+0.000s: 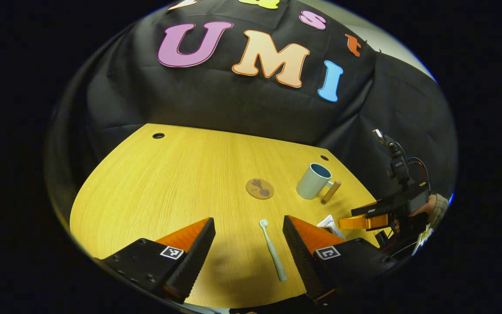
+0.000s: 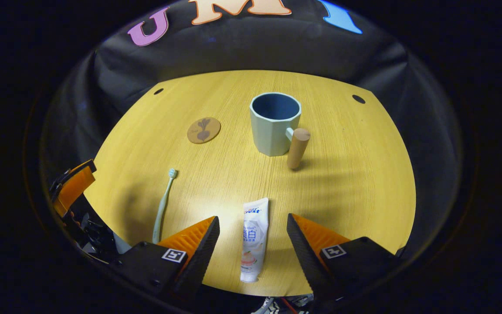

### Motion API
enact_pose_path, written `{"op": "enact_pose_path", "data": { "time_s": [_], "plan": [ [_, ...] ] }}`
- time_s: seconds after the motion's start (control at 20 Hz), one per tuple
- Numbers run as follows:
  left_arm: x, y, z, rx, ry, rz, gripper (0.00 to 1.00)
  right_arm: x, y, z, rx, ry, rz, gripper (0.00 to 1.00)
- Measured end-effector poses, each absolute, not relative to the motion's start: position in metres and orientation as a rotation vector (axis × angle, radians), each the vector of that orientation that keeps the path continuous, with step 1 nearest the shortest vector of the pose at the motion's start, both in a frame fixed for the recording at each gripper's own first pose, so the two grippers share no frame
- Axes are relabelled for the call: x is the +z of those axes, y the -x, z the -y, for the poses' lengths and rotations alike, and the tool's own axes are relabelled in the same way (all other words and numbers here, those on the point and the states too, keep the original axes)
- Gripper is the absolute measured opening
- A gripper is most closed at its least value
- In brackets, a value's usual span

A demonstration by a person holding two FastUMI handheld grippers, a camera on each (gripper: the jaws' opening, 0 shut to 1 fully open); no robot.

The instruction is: Put the toothbrush and toothpaste on the desktop into the cup, then pick up the cup and place it on the coaster on the desktop.

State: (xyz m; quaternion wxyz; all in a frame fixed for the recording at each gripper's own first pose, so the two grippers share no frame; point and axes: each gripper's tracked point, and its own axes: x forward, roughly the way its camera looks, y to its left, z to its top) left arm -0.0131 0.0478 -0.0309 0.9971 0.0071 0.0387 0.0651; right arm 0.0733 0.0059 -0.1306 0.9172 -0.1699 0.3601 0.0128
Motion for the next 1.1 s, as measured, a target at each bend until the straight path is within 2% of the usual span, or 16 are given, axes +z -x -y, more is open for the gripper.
{"op": "enact_pose_path", "data": {
  "time_s": [0.4, 0.45, 0.5, 0.65, 0.8, 0.85, 0.9, 1.0, 1.05, 1.1],
  "plan": [
    [-0.048, 0.015, -0.054, 0.147, 0.01, -0.12, 0.93, -0.168, -0.091, 0.011, -0.04, 0.432, -0.895, 0.77],
    [-0.048, 0.015, -0.054, 0.143, 0.01, -0.126, 0.93, -0.17, -0.092, 0.013, -0.044, 0.448, -0.9, 0.79],
    [-0.05, 0.013, -0.054, 0.14, 0.006, -0.13, 0.93, -0.172, -0.094, 0.016, -0.051, 0.459, -0.909, 0.77],
    [-0.052, 0.005, -0.053, 0.135, -0.006, -0.144, 0.93, -0.177, -0.096, 0.014, -0.063, 0.467, -0.919, 0.55],
    [-0.054, 0.002, -0.051, 0.125, -0.016, -0.161, 0.93, -0.178, -0.095, 0.015, -0.069, 0.485, -0.93, 0.55],
    [-0.054, 0.0, -0.05, 0.122, -0.021, -0.165, 0.93, -0.182, -0.097, 0.014, -0.068, 0.488, -0.934, 0.48],
    [-0.054, -0.002, -0.049, 0.119, -0.029, -0.17, 0.93, -0.182, -0.098, 0.014, -0.067, 0.484, -0.936, 0.52],
    [-0.054, -0.005, -0.049, 0.121, -0.05, -0.177, 0.93, -0.182, -0.097, 0.016, -0.068, 0.463, -0.95, 0.49],
    [-0.055, -0.005, -0.049, 0.124, -0.061, -0.184, 0.93, -0.182, -0.098, 0.016, -0.069, 0.461, -0.954, 0.43],
    [-0.056, -0.007, -0.048, 0.127, -0.068, -0.19, 0.93, -0.181, -0.096, 0.017, -0.071, 0.46, -0.958, 0.43]
  ]
}}
